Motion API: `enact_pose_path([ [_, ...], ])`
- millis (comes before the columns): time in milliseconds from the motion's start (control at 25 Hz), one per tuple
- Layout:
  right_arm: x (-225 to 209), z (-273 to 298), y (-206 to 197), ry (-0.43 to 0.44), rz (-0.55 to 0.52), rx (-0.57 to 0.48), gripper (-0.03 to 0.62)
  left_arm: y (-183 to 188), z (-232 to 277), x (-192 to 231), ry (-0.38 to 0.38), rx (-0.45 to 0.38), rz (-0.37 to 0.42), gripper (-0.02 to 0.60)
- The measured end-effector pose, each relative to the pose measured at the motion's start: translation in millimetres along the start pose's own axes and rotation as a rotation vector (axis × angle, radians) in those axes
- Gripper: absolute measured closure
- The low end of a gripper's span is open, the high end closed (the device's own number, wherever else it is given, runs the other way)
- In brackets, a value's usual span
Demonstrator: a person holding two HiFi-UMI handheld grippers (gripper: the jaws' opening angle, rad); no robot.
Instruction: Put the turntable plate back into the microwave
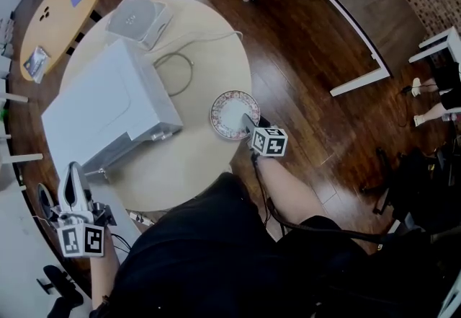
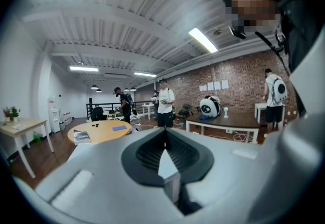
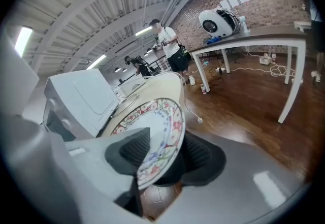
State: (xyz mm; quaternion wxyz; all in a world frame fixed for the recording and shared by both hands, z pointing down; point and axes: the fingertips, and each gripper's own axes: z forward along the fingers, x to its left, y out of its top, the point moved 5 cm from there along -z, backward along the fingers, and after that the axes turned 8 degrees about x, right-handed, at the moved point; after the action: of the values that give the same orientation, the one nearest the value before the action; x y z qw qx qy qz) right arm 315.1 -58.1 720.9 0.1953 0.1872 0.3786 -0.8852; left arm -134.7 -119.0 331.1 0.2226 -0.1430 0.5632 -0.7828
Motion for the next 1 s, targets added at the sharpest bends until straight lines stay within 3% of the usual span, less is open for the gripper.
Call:
enact_pose_path([
  [320,-3,-18,-6,-0.043,0.055,-0.045,0.455,-7,-7,8,-0.021,-0.018,-0.016,0.577],
  [560,1,-13,23,-0.008,0.098,-0.114,0.506,0,-16,12,0.007,-0.051,-0.004,0.578],
  [760,-1,-43,-11,-0.037,0.255,-0.18,0.539,-13,-21,18,-0.053,-0.04,0.007,0.577],
  [1000,5,-35,8,-0.003,0.304,-0.222,0.563,-25,-12,17,-0.059,-0.075,-0.01,0.578],
])
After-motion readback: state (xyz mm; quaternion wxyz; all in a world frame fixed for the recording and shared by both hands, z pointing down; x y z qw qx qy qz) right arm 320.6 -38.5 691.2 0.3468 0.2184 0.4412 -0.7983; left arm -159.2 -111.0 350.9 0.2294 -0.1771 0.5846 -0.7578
